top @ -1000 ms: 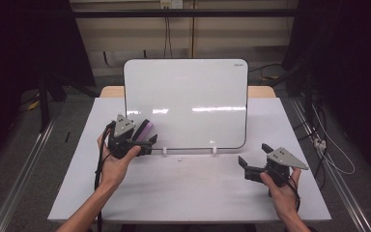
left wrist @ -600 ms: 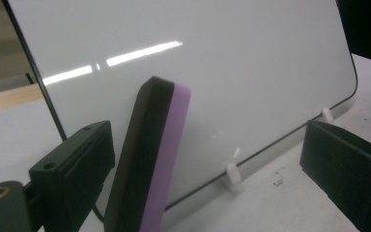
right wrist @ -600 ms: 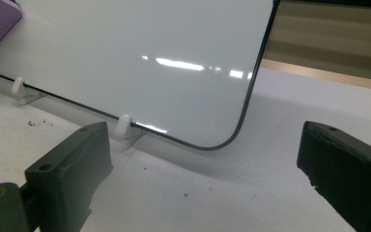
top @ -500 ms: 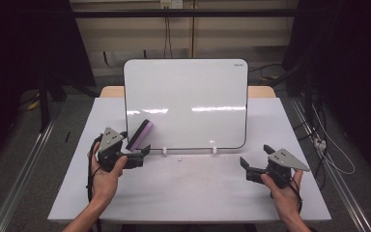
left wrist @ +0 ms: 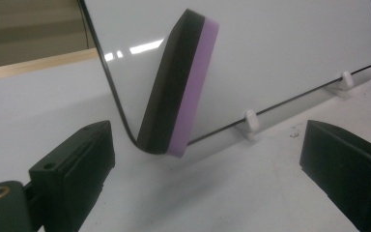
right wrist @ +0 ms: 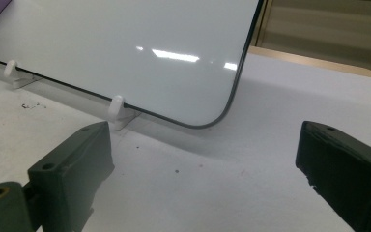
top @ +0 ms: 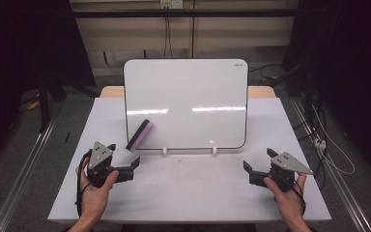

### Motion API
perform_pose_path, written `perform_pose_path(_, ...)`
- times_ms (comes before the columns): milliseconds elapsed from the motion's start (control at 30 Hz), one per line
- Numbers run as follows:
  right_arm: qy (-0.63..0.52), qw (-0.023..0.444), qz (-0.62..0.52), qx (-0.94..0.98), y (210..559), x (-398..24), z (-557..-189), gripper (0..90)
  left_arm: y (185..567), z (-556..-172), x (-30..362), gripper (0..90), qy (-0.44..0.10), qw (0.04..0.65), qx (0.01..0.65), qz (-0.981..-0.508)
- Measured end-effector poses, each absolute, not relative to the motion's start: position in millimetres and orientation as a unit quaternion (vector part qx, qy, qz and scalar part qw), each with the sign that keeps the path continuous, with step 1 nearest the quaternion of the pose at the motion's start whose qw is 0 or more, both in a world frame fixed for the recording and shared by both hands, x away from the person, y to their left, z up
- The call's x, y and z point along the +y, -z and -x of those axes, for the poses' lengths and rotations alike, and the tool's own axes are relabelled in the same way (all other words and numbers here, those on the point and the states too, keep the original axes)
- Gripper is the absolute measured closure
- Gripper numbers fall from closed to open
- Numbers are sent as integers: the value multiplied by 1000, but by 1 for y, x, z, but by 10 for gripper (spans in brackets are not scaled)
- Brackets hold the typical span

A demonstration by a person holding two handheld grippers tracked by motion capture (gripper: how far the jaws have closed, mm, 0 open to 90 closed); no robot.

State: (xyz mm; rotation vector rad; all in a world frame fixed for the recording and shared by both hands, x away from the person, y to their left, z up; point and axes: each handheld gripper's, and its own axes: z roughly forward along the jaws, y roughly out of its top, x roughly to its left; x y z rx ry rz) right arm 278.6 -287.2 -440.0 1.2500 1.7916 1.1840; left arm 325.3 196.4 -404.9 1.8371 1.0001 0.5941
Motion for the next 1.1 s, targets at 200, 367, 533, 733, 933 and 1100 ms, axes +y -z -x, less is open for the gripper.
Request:
perform_pose_path(200,-453,322,-477,681,442,-288,-277,55,412,-316,201,52,-245,461,412,-747)
perform_pose_path(367,-452,321,-479,680,443,-289,-278,55,418,-313,199,51,-247,461,409,-747)
perform_pose_path(533,-456,322,-480,677,444,-291,-277,55,425,-313,203,51,-241,459,419,-746)
perform_pose_path(733,-458,317,-480,678,446,-289,-274,54,426,-309,208,50,-244,461,417,-744)
perform_pose_path(933,-458,318,-479,677,447,-288,-274,54,425,-307,210,50,-252,465,419,-738)
perform_pose_path(1100,-460,321,-478,676,446,-288,-275,55,427,-308,211,50,-247,463,423,-739)
